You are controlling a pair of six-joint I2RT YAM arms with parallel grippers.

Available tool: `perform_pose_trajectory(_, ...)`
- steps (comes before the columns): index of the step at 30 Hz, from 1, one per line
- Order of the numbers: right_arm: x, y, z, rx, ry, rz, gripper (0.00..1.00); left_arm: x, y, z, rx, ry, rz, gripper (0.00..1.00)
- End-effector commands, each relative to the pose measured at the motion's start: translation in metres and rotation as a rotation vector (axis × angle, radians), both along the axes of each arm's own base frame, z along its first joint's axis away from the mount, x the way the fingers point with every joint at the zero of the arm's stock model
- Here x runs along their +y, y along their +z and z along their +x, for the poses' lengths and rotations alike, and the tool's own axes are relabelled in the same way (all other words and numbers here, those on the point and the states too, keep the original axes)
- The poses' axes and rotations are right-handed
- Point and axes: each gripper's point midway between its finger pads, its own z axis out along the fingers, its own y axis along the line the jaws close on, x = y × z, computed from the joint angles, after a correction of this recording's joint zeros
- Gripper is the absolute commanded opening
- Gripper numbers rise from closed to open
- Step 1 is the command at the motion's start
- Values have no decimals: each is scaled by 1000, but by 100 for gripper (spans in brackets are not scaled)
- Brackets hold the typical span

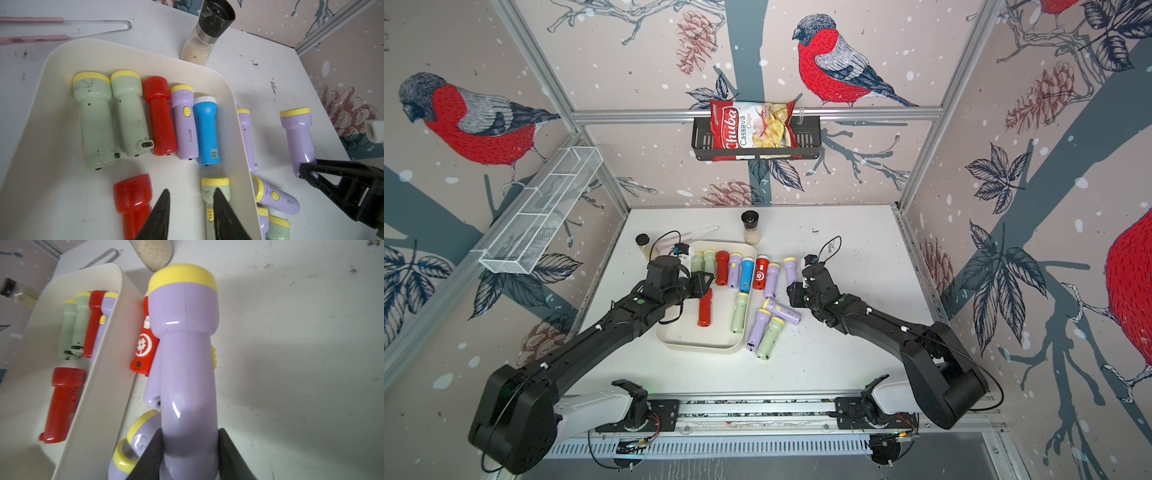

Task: Put the flashlights into the storage boxes
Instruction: Pick up the flashlight from the center of the board, then place the flashlight at the storage box.

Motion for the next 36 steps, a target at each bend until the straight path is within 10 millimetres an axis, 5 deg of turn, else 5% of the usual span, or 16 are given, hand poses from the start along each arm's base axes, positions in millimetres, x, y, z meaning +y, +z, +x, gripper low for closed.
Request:
perform_pose_trajectory(1,9,31,4,-112,-17,107,30,-18,24,1,-78,-46,-109,36)
perform_pose_trajectory(12,18,65,-24,-266,28,218,30,-64,46,-19,-155,-179,-229,37)
perform_pose_trajectory(28,42,83,-47,-331,115,277,29,-141,77,-47,-217,-427,-414,47)
perform_pose_trajectory(36,57,90,-53,-345,146,277,29,-161,64,-45,-180,-430,-375,52)
